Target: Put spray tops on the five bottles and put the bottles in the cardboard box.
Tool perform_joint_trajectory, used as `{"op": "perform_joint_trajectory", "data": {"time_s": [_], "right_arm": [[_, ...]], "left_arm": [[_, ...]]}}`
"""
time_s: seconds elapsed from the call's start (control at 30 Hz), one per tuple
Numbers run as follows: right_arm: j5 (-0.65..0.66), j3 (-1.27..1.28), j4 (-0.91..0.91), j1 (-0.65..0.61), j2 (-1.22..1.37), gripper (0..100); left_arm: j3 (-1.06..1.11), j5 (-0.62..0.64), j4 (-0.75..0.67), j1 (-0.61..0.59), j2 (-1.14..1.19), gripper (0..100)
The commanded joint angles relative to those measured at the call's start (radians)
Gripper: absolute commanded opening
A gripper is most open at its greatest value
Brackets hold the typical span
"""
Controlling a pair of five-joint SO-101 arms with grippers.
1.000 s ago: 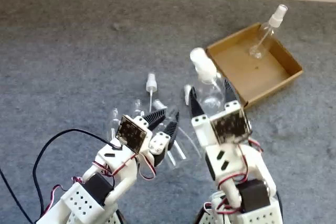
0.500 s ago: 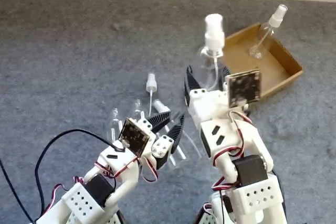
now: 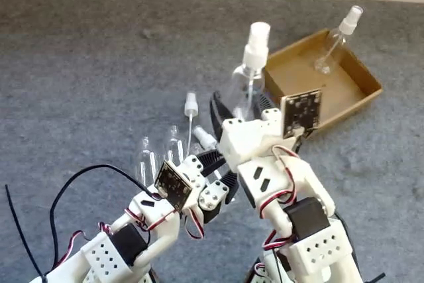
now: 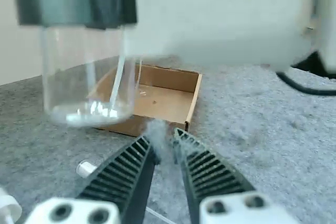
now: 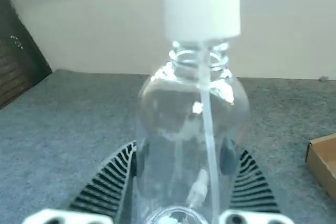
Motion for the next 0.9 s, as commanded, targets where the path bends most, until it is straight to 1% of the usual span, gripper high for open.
{"op": "perform_joint_trajectory", "data": {"time_s": [0.0,0.27,0.33,0.47,0.57,0.7,0.87], "right_arm": [[-0.008,0.007,-0.038,-0.021,-0.004,14.4],[-0.008,0.012,-0.033,-0.021,-0.004,14.4],[-0.008,0.012,-0.033,-0.021,-0.005,14.4],[-0.008,0.019,-0.022,-0.031,-0.088,14.4],[-0.008,0.019,0.062,-0.05,-0.183,14.4],[-0.006,0.021,0.142,-0.044,-0.255,14.4],[0.058,0.019,0.211,-0.05,-0.297,14.4]], "left_arm": [[-0.044,0.0,-0.025,0.01,-0.001,1],[-0.042,-0.008,-0.025,0.004,-0.001,1],[-0.042,-0.008,-0.025,-0.013,-0.001,1],[-0.042,-0.002,-0.025,-0.093,-0.001,1],[-0.042,-0.002,-0.025,-0.108,-0.001,1],[-0.042,-0.002,-0.025,-0.113,-0.001,1],[-0.042,-0.002,-0.025,-0.114,-0.001,1]]}}
